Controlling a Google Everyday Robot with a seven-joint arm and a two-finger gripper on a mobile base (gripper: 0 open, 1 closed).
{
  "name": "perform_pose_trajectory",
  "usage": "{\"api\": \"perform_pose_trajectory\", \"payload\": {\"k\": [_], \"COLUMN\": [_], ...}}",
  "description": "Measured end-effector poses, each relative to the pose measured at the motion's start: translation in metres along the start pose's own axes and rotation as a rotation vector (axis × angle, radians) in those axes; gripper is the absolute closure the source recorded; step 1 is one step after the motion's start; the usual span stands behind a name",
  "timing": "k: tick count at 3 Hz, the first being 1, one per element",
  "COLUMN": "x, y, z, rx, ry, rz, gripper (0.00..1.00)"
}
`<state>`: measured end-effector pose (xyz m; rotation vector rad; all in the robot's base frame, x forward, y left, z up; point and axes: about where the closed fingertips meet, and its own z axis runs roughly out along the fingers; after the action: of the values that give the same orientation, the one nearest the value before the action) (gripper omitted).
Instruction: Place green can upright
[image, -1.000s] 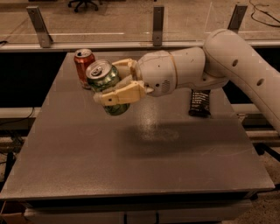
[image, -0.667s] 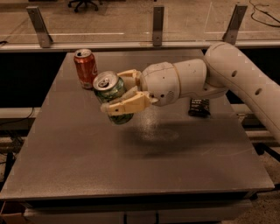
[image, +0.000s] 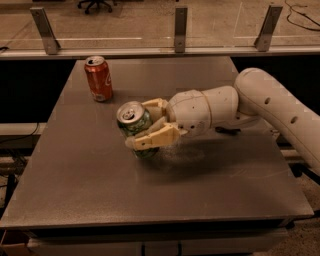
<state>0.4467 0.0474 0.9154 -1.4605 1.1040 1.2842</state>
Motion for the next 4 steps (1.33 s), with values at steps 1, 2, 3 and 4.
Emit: {"api": "perform_pose_trajectory", "payload": {"k": [1,2,3,4], "x": [0.013,0.025,0.036,0.046], "y": [0.006,0.010,0.015,0.019], "z": [-0.005,-0.008,-0.011,-0.017], "rx": [-0.012,-0.024,-0.027,-0.022], "ry": [-0.013,-0.016,-0.013,0.000], "rz": [0.027,0.047,0.070,0.086], "gripper": [0.83,0.59,0.36,0.12]}}
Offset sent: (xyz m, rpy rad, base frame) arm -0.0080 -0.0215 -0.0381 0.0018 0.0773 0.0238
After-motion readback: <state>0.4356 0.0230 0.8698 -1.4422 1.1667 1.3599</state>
